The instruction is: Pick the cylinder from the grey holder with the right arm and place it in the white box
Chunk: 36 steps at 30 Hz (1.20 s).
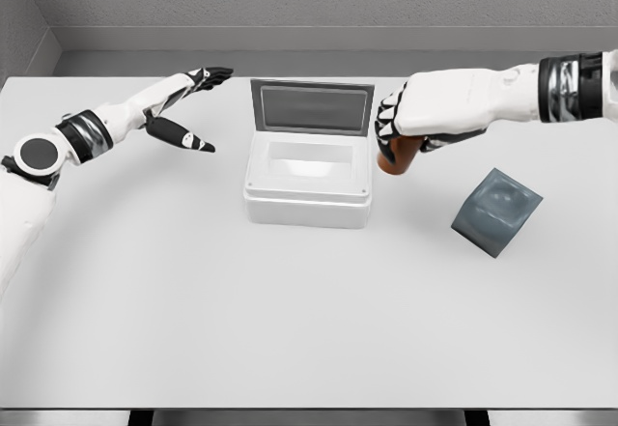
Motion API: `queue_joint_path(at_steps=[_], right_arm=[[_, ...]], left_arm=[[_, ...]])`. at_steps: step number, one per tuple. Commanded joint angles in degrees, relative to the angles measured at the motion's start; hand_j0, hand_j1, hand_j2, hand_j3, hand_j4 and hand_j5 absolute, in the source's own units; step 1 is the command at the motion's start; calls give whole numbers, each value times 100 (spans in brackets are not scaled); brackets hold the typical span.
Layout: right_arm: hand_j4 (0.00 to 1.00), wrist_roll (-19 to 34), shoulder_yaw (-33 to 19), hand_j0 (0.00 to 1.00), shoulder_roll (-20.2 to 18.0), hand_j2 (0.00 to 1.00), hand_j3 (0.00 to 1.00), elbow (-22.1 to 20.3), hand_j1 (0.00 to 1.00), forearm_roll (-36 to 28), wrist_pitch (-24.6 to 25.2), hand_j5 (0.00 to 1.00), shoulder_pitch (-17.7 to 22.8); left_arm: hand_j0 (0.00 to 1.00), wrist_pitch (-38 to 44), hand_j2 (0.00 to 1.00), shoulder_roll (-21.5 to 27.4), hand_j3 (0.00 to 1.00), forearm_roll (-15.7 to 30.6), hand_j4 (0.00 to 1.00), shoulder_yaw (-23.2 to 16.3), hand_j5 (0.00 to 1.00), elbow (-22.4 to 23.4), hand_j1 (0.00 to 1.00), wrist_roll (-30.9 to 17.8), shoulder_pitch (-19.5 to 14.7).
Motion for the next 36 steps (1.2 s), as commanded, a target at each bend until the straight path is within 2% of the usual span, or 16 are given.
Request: queue_joint_path(at_steps=[1, 4, 9, 11, 14, 22, 23, 26, 28, 34, 36], right_arm=[[43, 1, 8, 43, 241, 43, 43, 217, 43, 83, 16, 43, -8], [43, 9, 8, 43, 416, 43, 43, 446, 43, 179, 16, 43, -9], [43, 9, 8, 43, 944, 43, 43, 999, 43, 408, 16, 43, -17], [43, 9, 8, 43, 1014, 43, 43, 1043, 43, 461, 16, 43, -44], [43, 143, 8, 43, 1207, 43, 43, 1351, 43, 470, 16, 43, -70], [43, 143, 17, 43, 1427, 43, 43, 1579, 43, 470, 16, 43, -70], [47, 143, 8, 47, 1427, 47, 47, 1571, 47, 470, 16, 47, -70], [88, 143, -80, 88, 1445, 88, 88, 1536, 88, 496, 16, 88, -79], [100, 143, -89, 100, 1436, 100, 100, 1527, 100, 496, 16, 100, -70], [100, 143, -194, 100, 1348, 100, 100, 1404, 100, 496, 16, 100, -52], [100, 143, -510, 100, 1313, 100, 100, 1210, 100, 470, 16, 100, -17]], left_arm=[[100, 7, 100, 2, 100, 34, 100, 11, 100, -21, 100, -64, 0], [100, 7, 100, 2, 100, 34, 100, 55, 100, -56, 100, -64, 35], [100, 7, 100, 11, 100, 34, 100, 64, 100, -135, 100, -64, 62], [100, -2, 100, 11, 100, 34, 100, 64, 100, -135, 100, -64, 53], [100, -2, 100, -24, 100, 16, 100, 64, 100, -83, 100, -64, 9], [100, -2, 100, -24, 100, -10, 100, 81, 100, -74, 100, -64, 0], [100, -2, 100, -24, 100, -19, 100, 90, 100, -65, 100, -64, -9], [100, 7, 100, -68, 100, -28, 100, 90, 100, -47, 100, -64, -18], [100, 7, 100, -68, 100, -28, 100, 90, 100, -47, 100, -64, -18], [100, 7, 100, -59, 100, -28, 100, 90, 100, -47, 100, -64, -9], [100, 7, 100, -51, 100, -28, 100, 90, 100, -47, 100, -64, -9]])
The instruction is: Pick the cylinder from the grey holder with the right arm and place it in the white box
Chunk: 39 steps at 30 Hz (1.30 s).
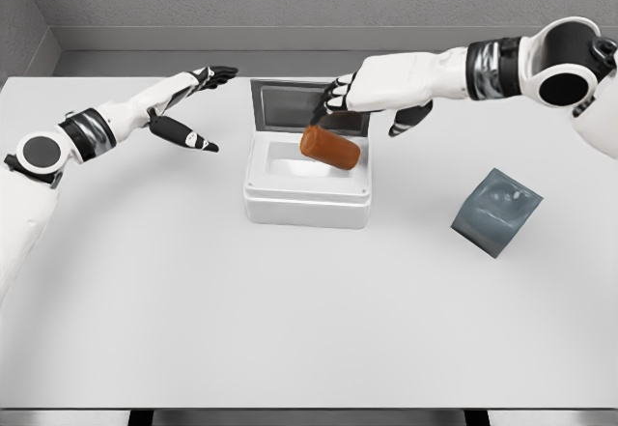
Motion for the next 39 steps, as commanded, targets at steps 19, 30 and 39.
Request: queue_joint_path(at_steps=[19, 30, 39], right_arm=[[100, -846, -420, 100, -3863, 100, 100, -1910, 100, -758, 22, 100, 1204], [100, -837, -649, 100, -3045, 100, 100, -1910, 100, -758, 22, 100, 1160], [100, -837, -657, 100, -3010, 100, 100, -1866, 100, -767, 22, 100, 1169]], left_arm=[[100, -10, 100, 76, 100, 100, 100, -257, 100, -207, 100, 2, -62], [100, -19, 100, 261, 100, 118, 100, -600, 100, -593, 100, 19, -88], [100, -45, 100, 489, 100, 188, 100, -618, 100, -918, 100, 28, -62]])
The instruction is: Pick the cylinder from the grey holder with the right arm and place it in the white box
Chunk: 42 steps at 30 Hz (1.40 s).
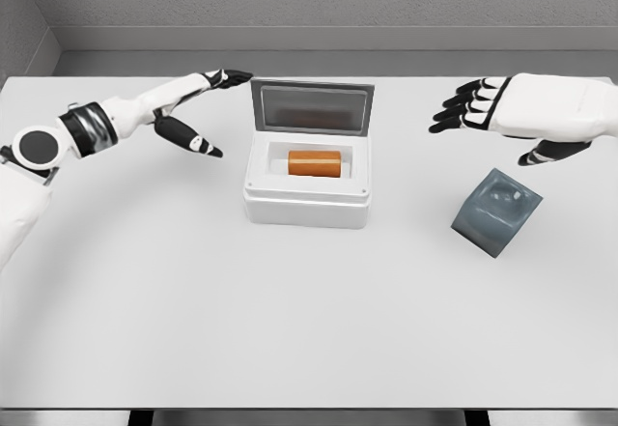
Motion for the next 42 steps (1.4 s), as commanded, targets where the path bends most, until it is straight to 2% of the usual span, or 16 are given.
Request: queue_joint_path(at_steps=[1, 11, 23, 33, 37, 42], right_arm=[[100, -1, -11, 100, -23, 100, 100, 12, 100, -31, 13, 100, 0], [100, -1, -46, 100, 21, 100, 100, 38, 100, -49, 13, 100, 18], [100, -1, -46, 100, 38, 100, 100, 38, 100, -57, 13, 100, 18], [100, -1, -46, 100, 47, 100, 100, 38, 100, -57, 13, 100, 26], [100, -1, -46, 100, 38, 100, 100, 38, 100, -57, 13, 100, 26], [100, -1, -46, 100, 47, 100, 100, 38, 100, -57, 13, 100, 18]], left_arm=[[100, 2, 100, 71, 100, 51, 100, -20, 100, -164, 100, 0, 0], [100, 11, 100, 282, 100, 174, 100, -82, 100, -507, 100, 9, 44], [100, 11, 100, 273, 100, 235, 100, -275, 100, -604, 100, 9, 53], [100, 11, 100, 352, 100, 271, 100, -275, 100, -718, 100, 9, 70], [100, 11, 100, 528, 100, 271, 100, -213, 100, -656, 100, 0, 97], [100, -33, 100, 616, 100, 271, 100, -117, 100, -103, 100, 27, 132]])
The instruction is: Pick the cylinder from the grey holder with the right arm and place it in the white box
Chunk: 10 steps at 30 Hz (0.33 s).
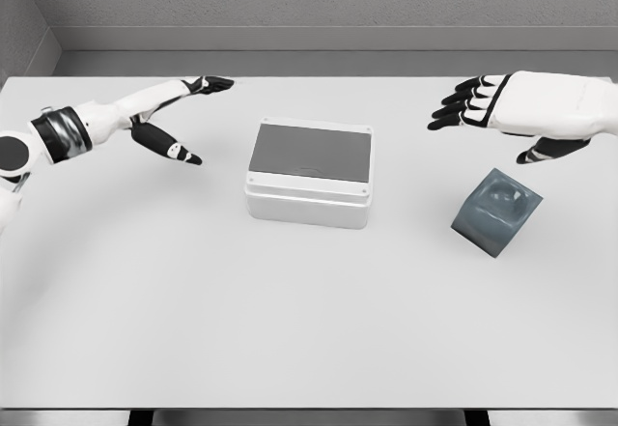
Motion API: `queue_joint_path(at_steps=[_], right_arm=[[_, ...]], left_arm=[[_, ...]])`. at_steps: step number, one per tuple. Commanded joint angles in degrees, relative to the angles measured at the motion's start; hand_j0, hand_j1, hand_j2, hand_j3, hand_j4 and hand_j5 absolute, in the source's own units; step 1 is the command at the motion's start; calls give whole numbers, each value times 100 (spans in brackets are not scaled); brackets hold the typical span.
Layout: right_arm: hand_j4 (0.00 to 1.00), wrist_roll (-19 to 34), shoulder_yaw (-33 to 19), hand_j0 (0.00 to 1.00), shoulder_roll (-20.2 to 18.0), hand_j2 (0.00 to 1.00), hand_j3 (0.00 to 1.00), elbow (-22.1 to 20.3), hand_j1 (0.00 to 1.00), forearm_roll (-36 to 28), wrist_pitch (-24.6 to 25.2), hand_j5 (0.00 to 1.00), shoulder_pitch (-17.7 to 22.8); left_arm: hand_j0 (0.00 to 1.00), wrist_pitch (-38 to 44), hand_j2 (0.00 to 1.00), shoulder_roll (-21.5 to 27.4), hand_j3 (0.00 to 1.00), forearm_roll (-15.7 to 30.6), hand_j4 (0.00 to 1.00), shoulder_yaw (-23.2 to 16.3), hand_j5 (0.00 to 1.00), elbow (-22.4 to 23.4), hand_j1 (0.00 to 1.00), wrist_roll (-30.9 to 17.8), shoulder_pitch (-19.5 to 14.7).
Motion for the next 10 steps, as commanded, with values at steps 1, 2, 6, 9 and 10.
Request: queue_joint_path(at_steps=[1, 2, 6, 9, 10], right_arm=[[100, -3, -5, 100, -9, 100, 100, 0, 100, -31, 13, 100, 0], [100, -3, -5, 100, -9, 100, 100, 0, 100, -31, 13, 100, 0], [100, -3, -5, 100, -27, 100, 100, 0, 100, -31, 13, 100, 0], [100, -3, -5, 100, -36, 100, 100, 0, 100, -31, 13, 100, 9], [100, -3, -5, 100, -36, 100, 100, 0, 100, -31, 13, 100, 9]], left_arm=[[100, -8, 100, 45, 100, 30, 100, 82, 100, 298, 100, 10, -9], [100, -16, 100, 45, 100, 39, 100, 82, 100, 359, 100, 10, -9], [100, -34, 100, 45, 100, 30, 100, 206, 100, 561, 100, 10, 0], [100, -183, 100, 54, 100, 39, 100, 214, 100, 781, 100, 10, -35], [100, -183, 100, 54, 100, 39, 100, 214, 100, 799, 100, 10, -35]])
